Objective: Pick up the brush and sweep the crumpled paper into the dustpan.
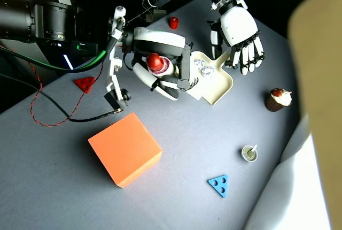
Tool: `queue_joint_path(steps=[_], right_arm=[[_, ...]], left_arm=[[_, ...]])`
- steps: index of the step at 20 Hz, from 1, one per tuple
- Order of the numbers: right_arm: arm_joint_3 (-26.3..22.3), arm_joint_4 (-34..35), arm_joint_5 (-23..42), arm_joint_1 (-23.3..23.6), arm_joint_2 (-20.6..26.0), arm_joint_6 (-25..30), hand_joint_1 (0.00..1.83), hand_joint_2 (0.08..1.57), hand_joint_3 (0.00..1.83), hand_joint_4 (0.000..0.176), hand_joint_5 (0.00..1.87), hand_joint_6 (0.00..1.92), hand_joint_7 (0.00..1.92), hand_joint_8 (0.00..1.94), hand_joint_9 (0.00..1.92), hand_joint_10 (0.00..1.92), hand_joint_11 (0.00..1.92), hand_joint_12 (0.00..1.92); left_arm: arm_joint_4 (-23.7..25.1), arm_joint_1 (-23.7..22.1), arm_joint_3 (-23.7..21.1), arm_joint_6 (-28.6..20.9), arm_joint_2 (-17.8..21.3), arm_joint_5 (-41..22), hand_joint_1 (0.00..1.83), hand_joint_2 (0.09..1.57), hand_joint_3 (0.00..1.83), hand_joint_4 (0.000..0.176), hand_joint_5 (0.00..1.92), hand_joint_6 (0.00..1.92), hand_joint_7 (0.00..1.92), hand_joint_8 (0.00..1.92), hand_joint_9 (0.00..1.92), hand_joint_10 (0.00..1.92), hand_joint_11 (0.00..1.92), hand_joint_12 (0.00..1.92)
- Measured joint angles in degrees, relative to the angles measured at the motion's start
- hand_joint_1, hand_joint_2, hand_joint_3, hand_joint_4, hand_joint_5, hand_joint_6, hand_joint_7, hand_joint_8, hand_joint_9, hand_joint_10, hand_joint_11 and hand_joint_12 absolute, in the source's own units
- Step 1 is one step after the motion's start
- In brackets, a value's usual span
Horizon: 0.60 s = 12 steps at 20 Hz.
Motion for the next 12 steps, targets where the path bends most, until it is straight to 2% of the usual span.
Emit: queue_joint_path(steps=[1,2,3,4,5,6,9,10,11,12], right_arm=[[-0.42,0.44,-0.39,-0.50,0.00,-0.87,1.36,1.20,0.00,0.000,0.85,1.92,1.03,1.94,1.25,1.92,1.46,1.92],[-1.07,1.01,-0.85,-0.96,0.07,-1.86,1.35,1.20,0.00,0.000,0.85,1.92,1.03,1.94,1.26,1.92,1.46,1.92],[-1.64,1.51,-0.92,-1.27,0.11,-2.73,1.35,1.20,0.00,0.000,0.85,1.92,1.03,1.94,1.26,1.92,1.46,1.92],[-2.34,1.84,-1.22,-1.36,0.24,-3.30,1.35,1.21,0.00,0.000,0.84,1.92,1.02,1.94,1.25,1.92,1.46,1.92],[-2.93,1.77,-1.51,-1.62,0.42,-3.85,1.35,1.21,0.00,0.000,0.84,1.92,1.03,1.94,1.25,1.92,1.45,1.92],[-3.45,1.27,-1.77,-1.77,0.46,-4.57,1.34,1.21,0.00,0.000,0.84,1.92,1.04,1.94,1.26,1.92,1.45,1.92],[-3.80,1.31,-1.92,-2.01,0.55,-5.22,1.34,1.20,0.00,0.000,0.84,1.92,1.04,1.94,1.26,1.92,1.45,1.92],[-3.80,1.57,-1.95,-2.12,0.74,-5.33,1.33,1.20,0.00,0.000,0.83,1.92,1.03,1.94,1.25,1.92,1.45,1.92],[-3.80,1.88,-1.99,-2.14,0.83,-5.79,1.33,1.20,0.00,0.000,0.83,1.92,1.03,1.94,1.25,1.92,1.45,1.92],[-3.80,1.92,-2.14,-2.14,0.87,-6.45,1.28,1.17,0.00,0.000,0.84,1.75,1.05,1.94,1.27,1.92,1.47,1.92]], left_arm=[[0.00,0.00,0.00,0.00,0.07,0.00,1.08,1.09,0.00,0.047,1.03,0.89,0.57,0.00,0.46,0.00,0.14,0.69],[0.02,-0.04,0.00,0.00,0.20,-0.04,1.02,1.13,0.00,0.126,0.94,1.04,0.59,0.00,0.47,0.00,0.15,0.63],[-0.07,-0.17,0.00,0.00,0.26,0.00,1.02,1.13,0.00,0.126,0.94,1.04,0.59,0.00,0.47,0.00,0.15,0.63],[-0.02,-0.26,-0.02,0.00,0.28,-0.20,0.97,1.11,0.00,0.047,0.81,0.40,0.54,0.00,0.41,0.00,0.14,0.60],[-0.02,-0.24,-0.07,0.00,0.31,-0.24,0.94,1.11,0.00,0.046,0.81,0.13,0.53,0.00,0.39,0.00,0.13,0.59],[-0.02,-0.26,-0.17,0.00,0.28,-0.26,0.89,1.12,0.00,0.077,0.75,0.04,0.47,0.00,0.35,0.00,0.11,0.58],[0.02,-0.35,-0.20,0.00,0.31,-0.24,0.90,1.09,0.00,0.082,0.73,0.01,0.48,0.01,0.36,0.00,0.12,0.58],[-0.11,-0.48,-0.31,0.00,0.31,-0.28,0.89,1.07,0.00,0.097,0.68,0.00,0.44,0.00,0.34,0.00,0.11,0.58],[-0.02,-0.55,-0.42,0.00,0.31,-0.39,0.89,1.07,0.00,0.097,0.68,0.00,0.44,0.00,0.34,0.00,0.11,0.58],[0.00,-0.55,-0.55,0.02,0.31,-0.39,0.90,1.05,0.00,0.098,0.68,0.00,0.45,0.00,0.35,0.01,0.12,0.58]])
